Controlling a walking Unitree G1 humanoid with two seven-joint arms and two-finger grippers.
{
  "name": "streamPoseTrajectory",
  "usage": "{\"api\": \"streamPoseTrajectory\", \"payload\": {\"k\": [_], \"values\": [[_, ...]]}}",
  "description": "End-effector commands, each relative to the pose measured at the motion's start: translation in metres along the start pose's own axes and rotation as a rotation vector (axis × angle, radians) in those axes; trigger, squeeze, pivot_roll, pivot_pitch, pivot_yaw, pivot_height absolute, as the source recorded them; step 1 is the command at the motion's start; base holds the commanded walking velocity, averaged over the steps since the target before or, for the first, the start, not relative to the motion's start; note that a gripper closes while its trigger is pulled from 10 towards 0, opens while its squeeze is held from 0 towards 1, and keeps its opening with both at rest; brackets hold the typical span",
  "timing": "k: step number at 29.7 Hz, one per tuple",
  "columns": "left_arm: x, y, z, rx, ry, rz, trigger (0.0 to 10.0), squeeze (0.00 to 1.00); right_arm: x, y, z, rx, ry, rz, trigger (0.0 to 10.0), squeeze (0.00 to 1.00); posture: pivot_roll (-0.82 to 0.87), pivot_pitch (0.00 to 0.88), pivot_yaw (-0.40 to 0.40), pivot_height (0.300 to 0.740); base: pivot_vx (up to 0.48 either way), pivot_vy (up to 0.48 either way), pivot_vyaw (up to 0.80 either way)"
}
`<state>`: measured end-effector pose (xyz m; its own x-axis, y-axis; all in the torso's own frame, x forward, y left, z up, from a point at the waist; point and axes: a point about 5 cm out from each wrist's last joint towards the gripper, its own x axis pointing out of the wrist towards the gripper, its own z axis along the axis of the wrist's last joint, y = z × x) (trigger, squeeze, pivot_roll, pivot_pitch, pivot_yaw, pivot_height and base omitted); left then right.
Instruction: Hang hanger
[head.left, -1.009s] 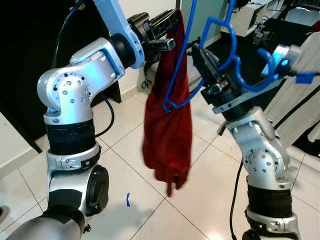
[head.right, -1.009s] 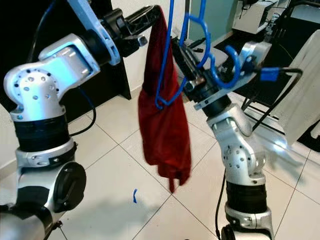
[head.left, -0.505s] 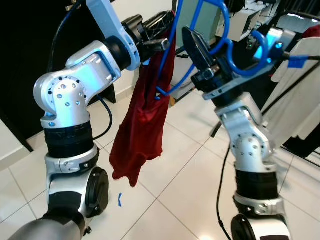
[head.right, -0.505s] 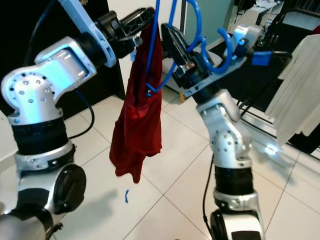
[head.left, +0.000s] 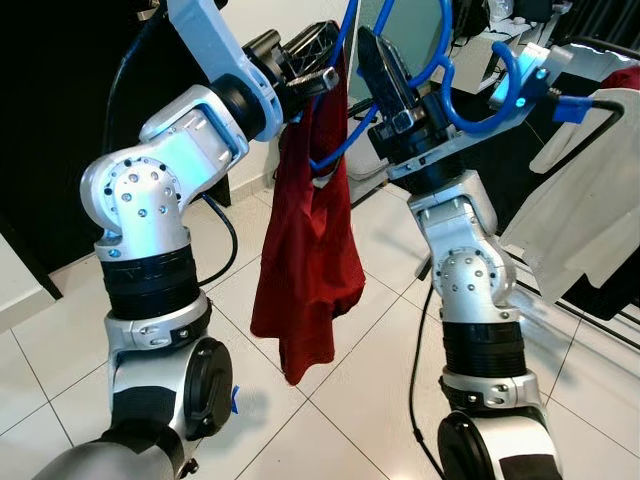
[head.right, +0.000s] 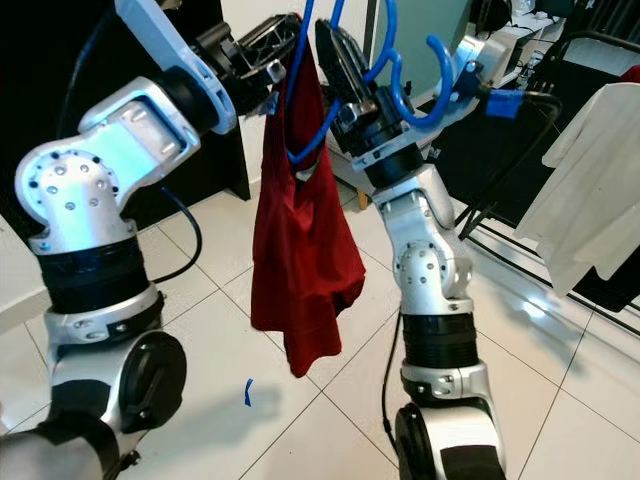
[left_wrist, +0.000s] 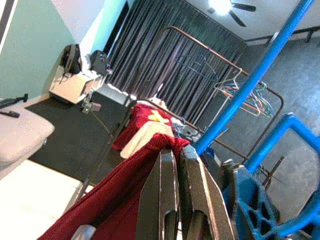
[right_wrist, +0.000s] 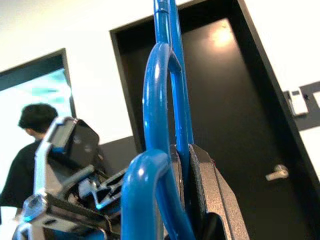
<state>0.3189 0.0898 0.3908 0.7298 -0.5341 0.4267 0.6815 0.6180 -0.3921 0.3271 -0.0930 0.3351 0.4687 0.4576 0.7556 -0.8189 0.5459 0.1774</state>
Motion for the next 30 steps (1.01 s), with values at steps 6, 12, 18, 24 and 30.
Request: {"api": "streamPoseTrajectory", "payload": {"k": [6, 12, 18, 24, 30], "values": [[0.027, -0.022, -0.013, -0.032, -0.048, -0.038, 10.0, 0.0, -0.017, -0.005, -0.031, -0.053, 0.153, -0.094, 10.0, 0.0, 0.03, 0.103, -0.057, 0.74, 0.0, 0.0, 0.0], [0.03, -0.021, -0.004, -0.042, -0.077, -0.05, 10.0, 0.0, -0.035, -0.007, -0.041, -0.094, 0.205, -0.117, 10.0, 0.0, 0.03, 0.108, -0.051, 0.74, 0.0, 0.0, 0.0], [0.024, -0.02, 0.006, -0.041, -0.094, -0.06, 10.0, 0.0, -0.039, -0.008, -0.043, -0.099, 0.21, -0.125, 10.0, 0.0, 0.03, 0.11, -0.045, 0.74, 0.0, 0.0, 0.0], [0.005, -0.017, 0.039, -0.023, -0.148, -0.083, 10.0, 0.0, -0.04, -0.009, -0.037, -0.107, 0.164, -0.136, 10.0, 0.0, 0.03, 0.113, -0.04, 0.74, 0.0, 0.0, 0.0], [0.006, -0.013, 0.044, -0.024, -0.155, -0.083, 10.0, 0.0, -0.038, -0.014, -0.02, -0.029, 0.039, -0.171, 10.0, 0.0, 0.04, 0.115, -0.037, 0.74, 0.0, 0.0, 0.0]]}}
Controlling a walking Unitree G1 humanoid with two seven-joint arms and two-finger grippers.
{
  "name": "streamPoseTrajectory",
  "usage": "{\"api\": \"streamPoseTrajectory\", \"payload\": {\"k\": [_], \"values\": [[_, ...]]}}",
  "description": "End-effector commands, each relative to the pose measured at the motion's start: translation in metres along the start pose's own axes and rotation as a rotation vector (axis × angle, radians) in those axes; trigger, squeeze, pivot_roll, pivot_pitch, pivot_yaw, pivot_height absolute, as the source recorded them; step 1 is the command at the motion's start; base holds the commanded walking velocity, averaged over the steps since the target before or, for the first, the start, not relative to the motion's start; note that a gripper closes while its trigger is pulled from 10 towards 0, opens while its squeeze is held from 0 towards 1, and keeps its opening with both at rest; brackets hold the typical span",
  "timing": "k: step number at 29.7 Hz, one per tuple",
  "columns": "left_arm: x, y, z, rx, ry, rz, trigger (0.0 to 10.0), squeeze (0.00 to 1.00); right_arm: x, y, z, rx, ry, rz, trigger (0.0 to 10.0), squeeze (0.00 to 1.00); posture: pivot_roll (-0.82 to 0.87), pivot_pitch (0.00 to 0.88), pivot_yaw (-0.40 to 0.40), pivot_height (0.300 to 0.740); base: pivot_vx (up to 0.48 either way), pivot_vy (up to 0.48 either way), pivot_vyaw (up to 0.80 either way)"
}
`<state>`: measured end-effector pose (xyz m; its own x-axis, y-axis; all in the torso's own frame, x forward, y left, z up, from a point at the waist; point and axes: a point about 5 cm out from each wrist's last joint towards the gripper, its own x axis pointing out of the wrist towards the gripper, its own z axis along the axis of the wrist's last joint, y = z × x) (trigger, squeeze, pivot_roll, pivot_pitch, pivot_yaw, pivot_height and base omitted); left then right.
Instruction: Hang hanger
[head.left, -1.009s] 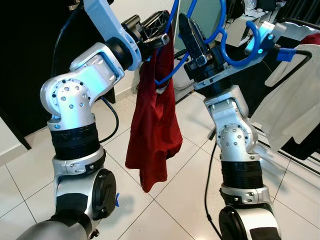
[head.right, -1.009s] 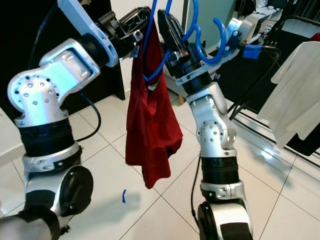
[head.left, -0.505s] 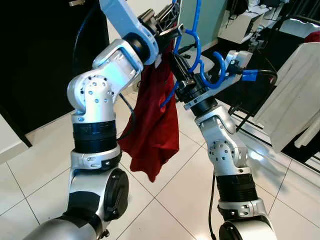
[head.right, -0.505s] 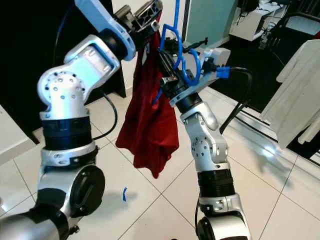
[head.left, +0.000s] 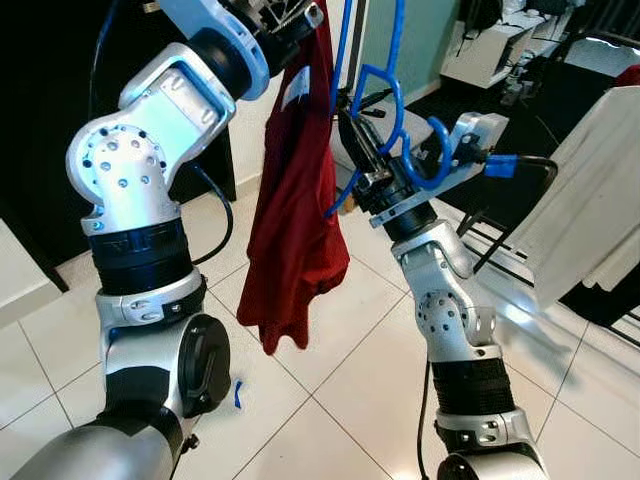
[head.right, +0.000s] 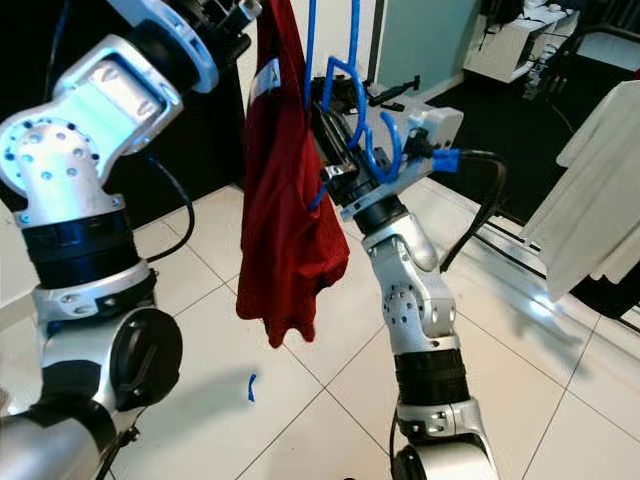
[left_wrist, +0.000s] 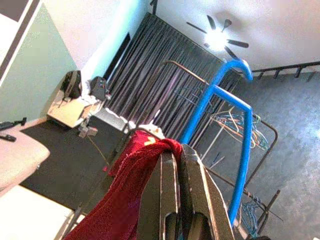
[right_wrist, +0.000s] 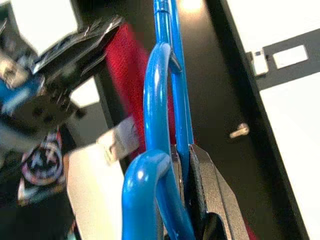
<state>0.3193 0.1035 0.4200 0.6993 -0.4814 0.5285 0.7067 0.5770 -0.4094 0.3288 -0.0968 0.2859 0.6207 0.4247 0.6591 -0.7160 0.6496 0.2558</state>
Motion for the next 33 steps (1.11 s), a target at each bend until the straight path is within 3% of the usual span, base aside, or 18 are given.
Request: {"api": "streamPoseTrajectory", "payload": {"k": [1, 3, 7, 10, 21, 23, 25, 26, 27, 28, 29, 30, 31, 32, 33], "values": [[0.004, -0.01, 0.01, 0.008, -0.036, -0.057, 10.0, 0.0, 0.001, -0.005, 0.015, 0.085, -0.104, -0.03, 10.0, 0.0, 0.04, 0.115, -0.037, 0.74, 0.0, 0.0, 0.0], [0.004, -0.01, 0.01, 0.008, -0.036, -0.057, 10.0, 0.0, 0.001, -0.005, 0.015, 0.085, -0.104, -0.03, 10.0, 0.0, 0.04, 0.115, -0.037, 0.74, 0.0, 0.0, 0.0], [0.011, -0.014, 0.0, -0.015, -0.003, -0.093, 10.0, 0.0, 0.007, -0.014, 0.035, 0.259, -0.271, -0.062, 10.0, 0.0, 0.05, 0.113, -0.033, 0.74, 0.0, 0.0, 0.0], [0.013, -0.018, -0.004, -0.021, 0.014, -0.113, 10.0, 0.0, 0.012, -0.016, 0.04, 0.303, -0.311, -0.055, 10.0, 0.0, 0.05, 0.111, -0.033, 0.74, 0.0, 0.0, 0.0], [0.014, -0.025, -0.003, -0.015, 0.031, -0.152, 10.0, 0.0, 0.021, -0.008, 0.037, 0.362, -0.308, -0.001, 10.0, 0.0, 0.05, 0.111, -0.032, 0.74, 0.0, 0.0, 0.0], [0.015, -0.026, -0.003, -0.015, 0.032, -0.157, 10.0, 0.0, 0.022, -0.005, 0.031, 0.358, -0.274, 0.011, 10.0, 0.0, 0.05, 0.109, -0.032, 0.74, 0.0, 0.0, 0.0], [0.017, -0.029, -0.003, -0.013, 0.03, -0.167, 10.0, 0.0, 0.025, 0.009, -0.002, 0.249, -0.054, 0.042, 10.0, 0.0, 0.04, 0.106, -0.031, 0.74, 0.0, 0.0, 0.0], [0.017, -0.029, -0.003, -0.013, 0.03, -0.167, 10.0, 0.0, 0.025, 0.009, -0.002, 0.249, -0.054, 0.042, 10.0, 0.0, 0.04, 0.106, -0.031, 0.74, 0.0, 0.0, 0.0], [0.019, -0.03, -0.003, -0.009, 0.027, -0.17, 10.0, 0.0, 0.023, 0.017, -0.018, 0.22, 0.06, 0.081, 10.0, 0.0, 0.04, 0.106, -0.032, 0.74, 0.0, 0.0, 0.0], [0.019, -0.03, -0.003, -0.009, 0.027, -0.17, 10.0, 0.0, 0.023, 0.017, -0.018, 0.22, 0.06, 0.081, 10.0, 0.0, 0.04, 0.106, -0.032, 0.74, 0.0, 0.0, 0.0], [0.019, -0.03, -0.003, 0.0, 0.024, -0.17, 10.0, 0.0, 0.018, 0.024, -0.034, 0.174, 0.174, 0.132, 10.0, 0.0, 0.04, 0.106, -0.032, 0.74, 0.0, 0.0, 0.0], [0.019, -0.03, -0.003, 0.0, 0.024, -0.17, 10.0, 0.0, 0.018, 0.024, -0.034, 0.174, 0.174, 0.132, 10.0, 0.0, 0.04, 0.106, -0.032, 0.74, 0.0, 0.0, 0.0], [0.019, -0.029, -0.002, 0.008, 0.022, -0.168, 10.0, 0.0, 0.011, 0.026, -0.045, 0.12, 0.274, 0.168, 10.0, 0.0, 0.04, 0.105, -0.034, 0.74, 0.0, 0.0, 0.0], [0.019, -0.029, -0.002, 0.008, 0.022, -0.168, 10.0, 0.0, 0.011, 0.026, -0.045, 0.12, 0.274, 0.168, 10.0, 0.0, 0.04, 0.105, -0.034, 0.74, 0.0, 0.0, 0.0], [0.017, -0.027, -0.001, 0.018, 0.021, -0.165, 10.0, 0.0, 0.004, 0.025, -0.052, 0.065, 0.365, 0.184, 10.0, 0.0, 0.04, 0.105, -0.034, 0.74, 0.0, 0.0, 0.0]]}}
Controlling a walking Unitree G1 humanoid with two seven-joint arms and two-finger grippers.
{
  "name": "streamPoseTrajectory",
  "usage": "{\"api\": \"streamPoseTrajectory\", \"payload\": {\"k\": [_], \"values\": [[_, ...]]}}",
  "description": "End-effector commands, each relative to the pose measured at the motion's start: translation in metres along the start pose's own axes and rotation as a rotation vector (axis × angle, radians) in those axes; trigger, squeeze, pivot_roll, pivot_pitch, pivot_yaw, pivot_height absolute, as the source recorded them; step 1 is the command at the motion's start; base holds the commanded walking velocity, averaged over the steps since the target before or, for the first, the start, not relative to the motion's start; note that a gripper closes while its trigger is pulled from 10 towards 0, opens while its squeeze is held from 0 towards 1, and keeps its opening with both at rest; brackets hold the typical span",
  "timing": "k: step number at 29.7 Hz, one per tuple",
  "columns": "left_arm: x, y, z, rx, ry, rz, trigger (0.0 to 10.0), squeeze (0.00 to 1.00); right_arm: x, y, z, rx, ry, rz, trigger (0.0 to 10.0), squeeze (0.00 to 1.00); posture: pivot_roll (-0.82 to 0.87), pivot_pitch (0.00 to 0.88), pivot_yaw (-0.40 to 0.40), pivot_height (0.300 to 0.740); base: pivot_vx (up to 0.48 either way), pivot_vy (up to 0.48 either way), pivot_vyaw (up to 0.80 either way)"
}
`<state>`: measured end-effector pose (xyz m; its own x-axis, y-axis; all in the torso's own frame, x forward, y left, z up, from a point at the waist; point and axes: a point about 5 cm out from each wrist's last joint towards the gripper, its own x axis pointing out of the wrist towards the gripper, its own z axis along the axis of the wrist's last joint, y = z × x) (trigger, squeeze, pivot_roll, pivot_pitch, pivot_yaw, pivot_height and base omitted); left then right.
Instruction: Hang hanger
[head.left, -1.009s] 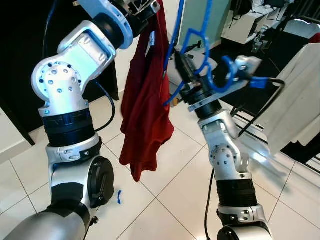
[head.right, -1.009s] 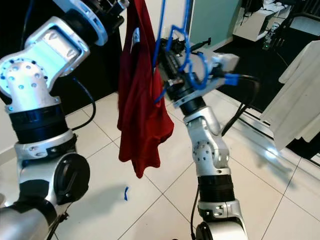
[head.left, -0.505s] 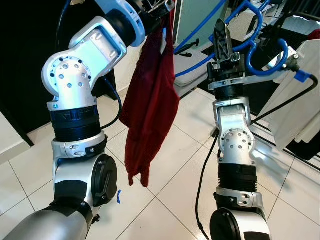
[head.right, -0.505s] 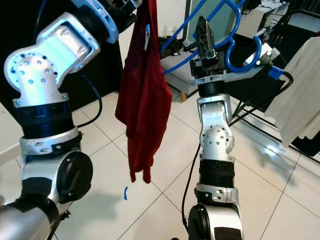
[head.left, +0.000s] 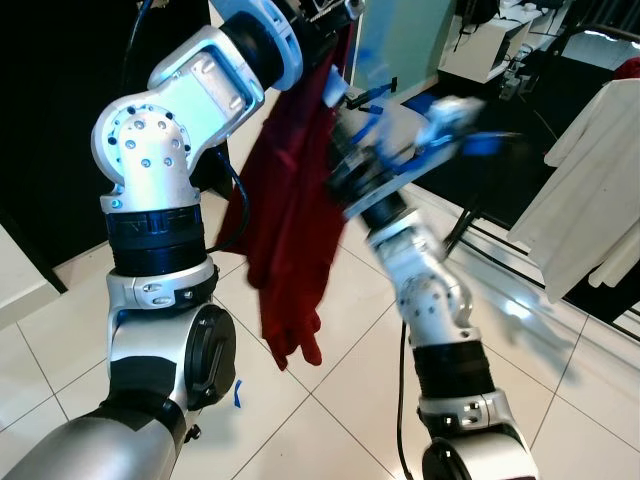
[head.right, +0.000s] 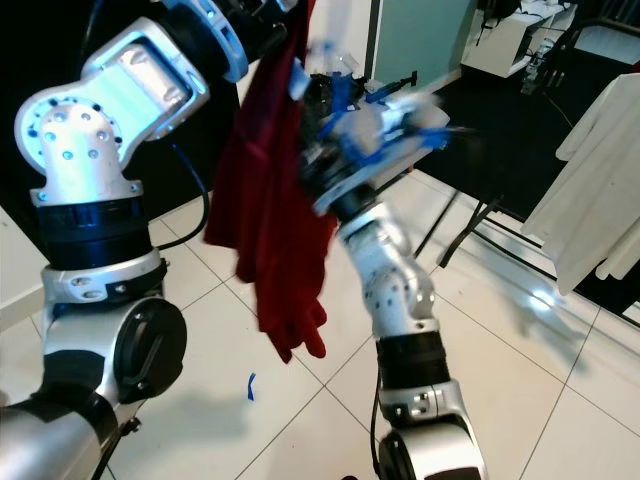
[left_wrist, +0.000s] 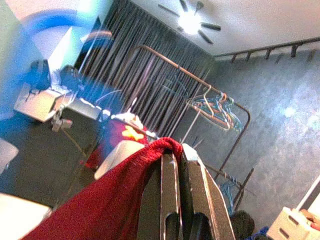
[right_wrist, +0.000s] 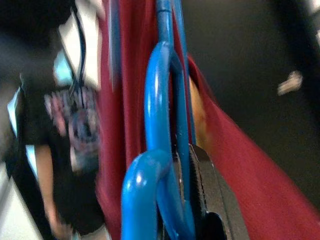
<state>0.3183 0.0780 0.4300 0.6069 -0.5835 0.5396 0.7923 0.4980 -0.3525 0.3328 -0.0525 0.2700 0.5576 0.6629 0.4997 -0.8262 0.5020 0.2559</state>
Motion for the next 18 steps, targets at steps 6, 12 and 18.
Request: {"api": "streamPoseTrajectory", "payload": {"k": [6, 12, 18], "values": [[-0.004, 0.003, 0.006, 0.085, -0.004, -0.007, 10.0, 0.0, -0.024, -0.022, -0.011, -0.182, 0.279, -0.095, 10.0, 0.0, 0.01, 0.107, -0.033, 0.74, 0.0, 0.0, 0.0], [-0.008, 0.023, -0.01, 0.152, 0.055, 0.063, 10.0, 0.0, -0.051, -0.039, 0.002, -0.233, 0.32, -0.248, 10.0, 0.0, 0.0, 0.112, -0.021, 0.74, 0.0, 0.0, 0.0], [-0.014, 0.039, -0.02, 0.191, 0.095, 0.114, 10.0, 0.0, -0.064, -0.044, 0.007, -0.245, 0.304, -0.319, 10.0, 0.0, -0.01, 0.115, -0.011, 0.74, 0.0, 0.0, 0.0]]}}
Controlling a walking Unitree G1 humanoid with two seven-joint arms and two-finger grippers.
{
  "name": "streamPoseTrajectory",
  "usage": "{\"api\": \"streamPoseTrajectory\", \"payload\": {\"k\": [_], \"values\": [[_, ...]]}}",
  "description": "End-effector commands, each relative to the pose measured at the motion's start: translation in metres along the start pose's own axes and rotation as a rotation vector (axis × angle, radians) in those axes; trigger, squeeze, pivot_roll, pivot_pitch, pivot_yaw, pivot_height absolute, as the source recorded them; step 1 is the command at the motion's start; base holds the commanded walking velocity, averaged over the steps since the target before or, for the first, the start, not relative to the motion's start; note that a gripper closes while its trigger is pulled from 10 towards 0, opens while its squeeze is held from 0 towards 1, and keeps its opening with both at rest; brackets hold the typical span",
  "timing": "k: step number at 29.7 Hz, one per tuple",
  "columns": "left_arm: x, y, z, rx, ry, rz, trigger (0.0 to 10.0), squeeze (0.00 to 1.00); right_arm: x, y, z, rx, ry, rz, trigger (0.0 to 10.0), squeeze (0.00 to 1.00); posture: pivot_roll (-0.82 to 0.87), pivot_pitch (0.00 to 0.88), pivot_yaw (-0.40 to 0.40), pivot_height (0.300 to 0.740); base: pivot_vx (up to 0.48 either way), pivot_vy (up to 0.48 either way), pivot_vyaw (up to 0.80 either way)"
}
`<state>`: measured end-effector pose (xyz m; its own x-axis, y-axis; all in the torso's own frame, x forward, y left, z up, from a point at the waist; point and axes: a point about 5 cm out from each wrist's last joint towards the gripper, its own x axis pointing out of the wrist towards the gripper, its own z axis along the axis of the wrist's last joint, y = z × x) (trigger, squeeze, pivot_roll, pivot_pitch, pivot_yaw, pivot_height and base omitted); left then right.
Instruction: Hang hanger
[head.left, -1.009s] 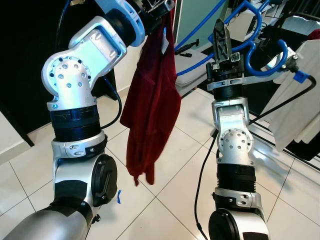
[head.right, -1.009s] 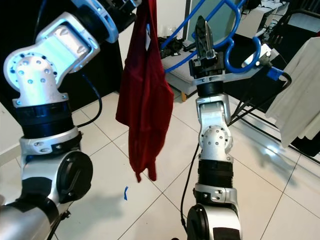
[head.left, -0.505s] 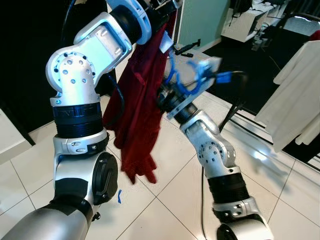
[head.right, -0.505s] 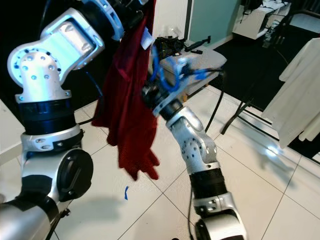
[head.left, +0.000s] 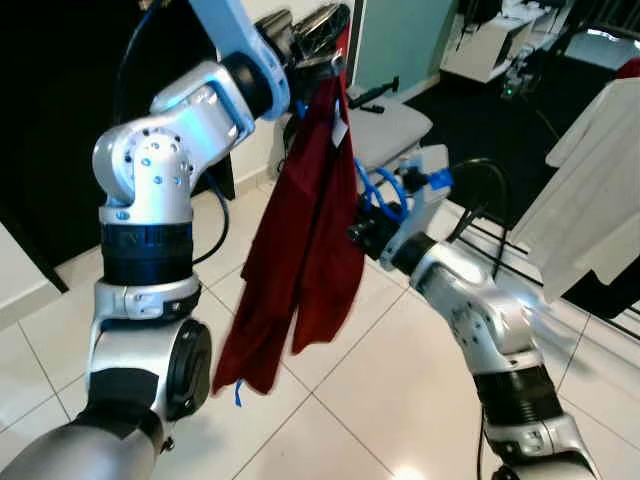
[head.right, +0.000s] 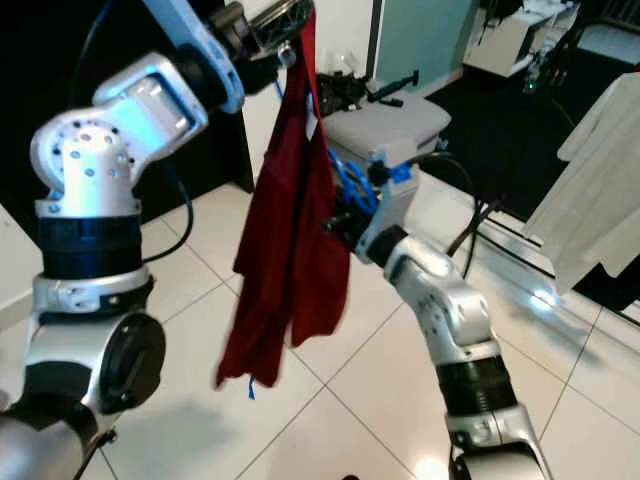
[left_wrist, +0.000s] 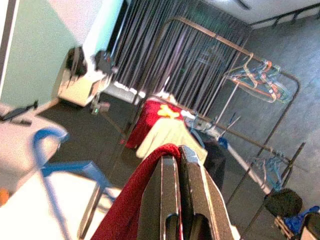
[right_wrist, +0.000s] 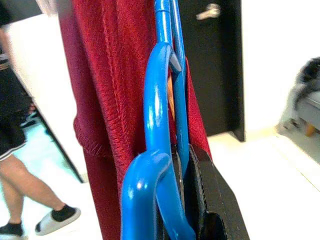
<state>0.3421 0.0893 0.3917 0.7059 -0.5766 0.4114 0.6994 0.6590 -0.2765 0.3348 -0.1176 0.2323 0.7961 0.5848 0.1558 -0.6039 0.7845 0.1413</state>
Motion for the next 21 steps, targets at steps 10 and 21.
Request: {"api": "streamPoseTrajectory", "payload": {"k": [10, 21], "values": [[-0.013, 0.051, -0.033, 0.164, 0.052, 0.256, 10.0, 0.0, -0.028, -0.003, -0.008, 0.068, 0.007, -0.082, 10.0, 0.0, -0.03, 0.124, 0.008, 0.74, 0.0, 0.0, 0.0], [-0.012, 0.045, -0.037, 0.258, 0.043, 0.175, 10.0, 0.0, -0.038, 0.046, -0.043, 0.274, 0.263, 0.153, 10.0, 0.0, -0.04, 0.128, 0.002, 0.74, 0.0, 0.0, 0.0]]}}
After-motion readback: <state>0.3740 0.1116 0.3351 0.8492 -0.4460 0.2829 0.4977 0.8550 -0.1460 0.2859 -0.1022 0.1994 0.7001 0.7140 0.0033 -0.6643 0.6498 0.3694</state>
